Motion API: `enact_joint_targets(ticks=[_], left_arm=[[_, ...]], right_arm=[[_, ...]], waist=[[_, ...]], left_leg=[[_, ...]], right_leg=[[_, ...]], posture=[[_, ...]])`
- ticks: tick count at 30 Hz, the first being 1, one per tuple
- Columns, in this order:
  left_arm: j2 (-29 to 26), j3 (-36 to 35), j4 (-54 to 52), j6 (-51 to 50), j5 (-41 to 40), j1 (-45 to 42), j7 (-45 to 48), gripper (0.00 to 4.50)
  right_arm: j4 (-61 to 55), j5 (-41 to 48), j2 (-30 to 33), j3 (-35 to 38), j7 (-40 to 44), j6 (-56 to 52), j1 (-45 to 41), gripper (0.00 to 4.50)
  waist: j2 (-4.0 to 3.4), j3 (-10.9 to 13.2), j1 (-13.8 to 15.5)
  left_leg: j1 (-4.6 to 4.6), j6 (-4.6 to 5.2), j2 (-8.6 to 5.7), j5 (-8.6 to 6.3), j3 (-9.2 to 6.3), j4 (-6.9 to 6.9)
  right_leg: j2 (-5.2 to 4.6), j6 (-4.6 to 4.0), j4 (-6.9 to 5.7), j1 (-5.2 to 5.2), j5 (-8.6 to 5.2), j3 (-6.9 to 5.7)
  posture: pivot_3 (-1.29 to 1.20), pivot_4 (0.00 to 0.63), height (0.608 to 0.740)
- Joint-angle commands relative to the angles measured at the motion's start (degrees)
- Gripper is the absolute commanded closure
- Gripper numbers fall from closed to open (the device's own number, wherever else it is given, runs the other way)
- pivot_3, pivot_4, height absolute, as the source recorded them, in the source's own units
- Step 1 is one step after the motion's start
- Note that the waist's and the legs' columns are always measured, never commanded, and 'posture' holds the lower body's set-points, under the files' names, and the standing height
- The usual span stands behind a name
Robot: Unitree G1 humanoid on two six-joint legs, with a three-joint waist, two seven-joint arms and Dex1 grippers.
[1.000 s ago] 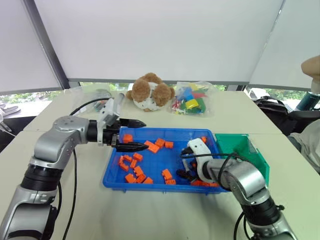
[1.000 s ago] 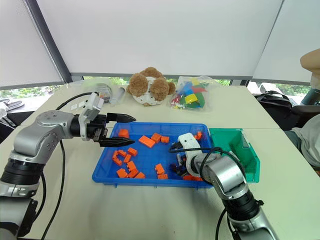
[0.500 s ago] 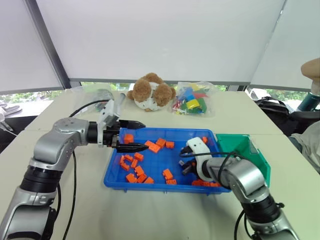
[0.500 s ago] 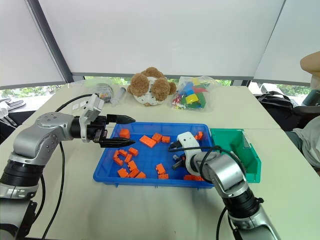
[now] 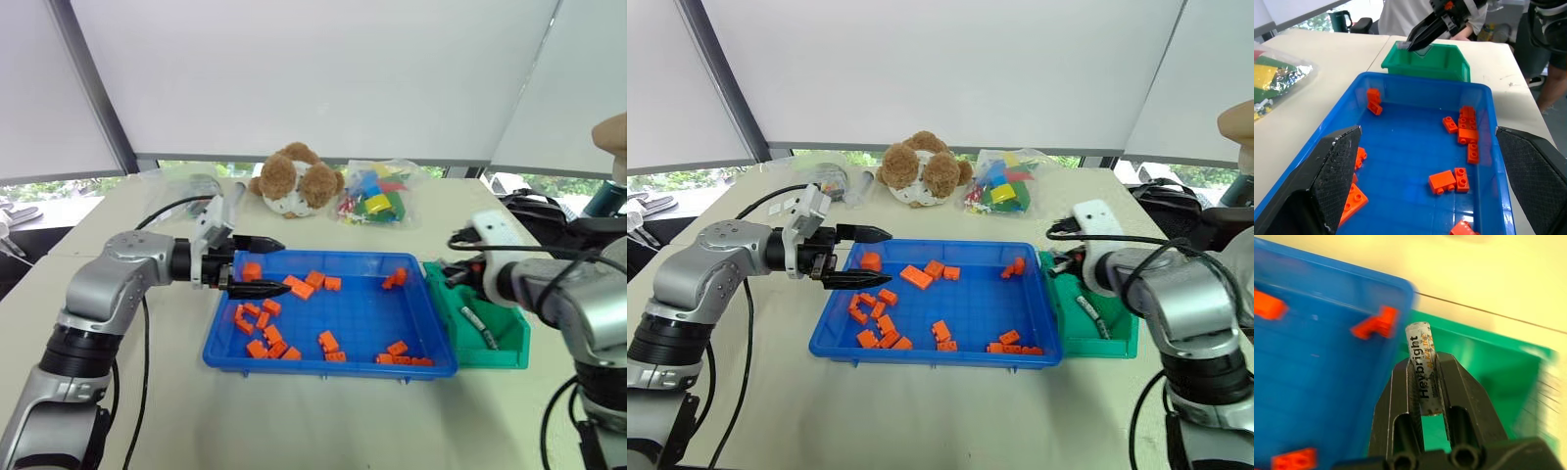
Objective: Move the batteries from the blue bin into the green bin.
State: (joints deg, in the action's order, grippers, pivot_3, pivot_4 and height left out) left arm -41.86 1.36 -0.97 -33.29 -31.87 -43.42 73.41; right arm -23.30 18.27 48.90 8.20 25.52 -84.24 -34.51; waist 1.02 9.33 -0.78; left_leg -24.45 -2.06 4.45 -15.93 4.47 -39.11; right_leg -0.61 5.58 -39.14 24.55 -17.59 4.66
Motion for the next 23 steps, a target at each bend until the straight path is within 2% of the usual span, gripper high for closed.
enact_joint_targets(ticks=[1, 7, 13, 18, 23], left_arm=[[0.11, -0.59, -0.75, 0.65, -0.36, -0.56, 0.32, 0.0], [0.28, -0.55, -1.58, -0.1, -0.52, -0.83, 0.05, 0.0], [-0.44, -0.98, -2.52, -1.09, -0.9, -0.6, 0.05, 0.0], [-2.0, -1.88, -2.9, -2.2, -1.02, -0.09, -0.08, 0.0], [-3.54, -3.06, -4.12, -4.1, -2.43, 1.29, -0.54, 0.0]], right_arm=[[-0.38, -0.11, 2.27, 2.6, 0.71, 2.2, 2.72, 3.09], [0.84, 0.74, 3.47, 2.99, 2.16, 4.27, 4.4, 0.02], [-3.08, 7.86, 4.68, 4.86, 10.73, 9.13, 1.9, 0.02], [-8.23, 14.69, 8.55, 4.07, 21.69, 16.17, 2.76, 0.02], [-9.76, 18.27, 10.42, 4.35, 25.5, 18.71, 2.97, 0.02]], waist=[[0.0, 0.0, 0.0], [0.0, 0.0, -0.12], [0.0, 0.0, -0.06], [0.0, 0.0, 0.06], [0.01, 0.01, 0.04]], left_leg=[[0.0, 0.0, 0.0, 0.0, 0.0, 0.0], [0.01, 0.0, 0.0, 0.0, 0.01, -0.01], [0.01, 0.0, 0.0, 0.0, 0.0, -0.01], [0.0, 0.0, 0.0, 0.0, -0.01, -0.01], [0.01, 0.0, 0.01, 0.0, -0.02, -0.03]], right_leg=[[0.0, 0.0, 0.0, 0.0, 0.0, 0.0], [0.01, 0.0, 0.0, 0.0, 0.0, 0.02], [0.01, 0.0, 0.0, 0.0, 0.0, 0.02], [0.0, 0.0, 0.01, -0.01, 0.0, 0.01], [0.0, 0.0, 0.02, -0.04, 0.0, 0.0]], posture=[[0.0, 0.15, 0.733], [0.0, 0.15, 0.733], [0.0, 0.15, 0.733], [0.0, 0.15, 0.733], [0.0, 0.15, 0.733]])
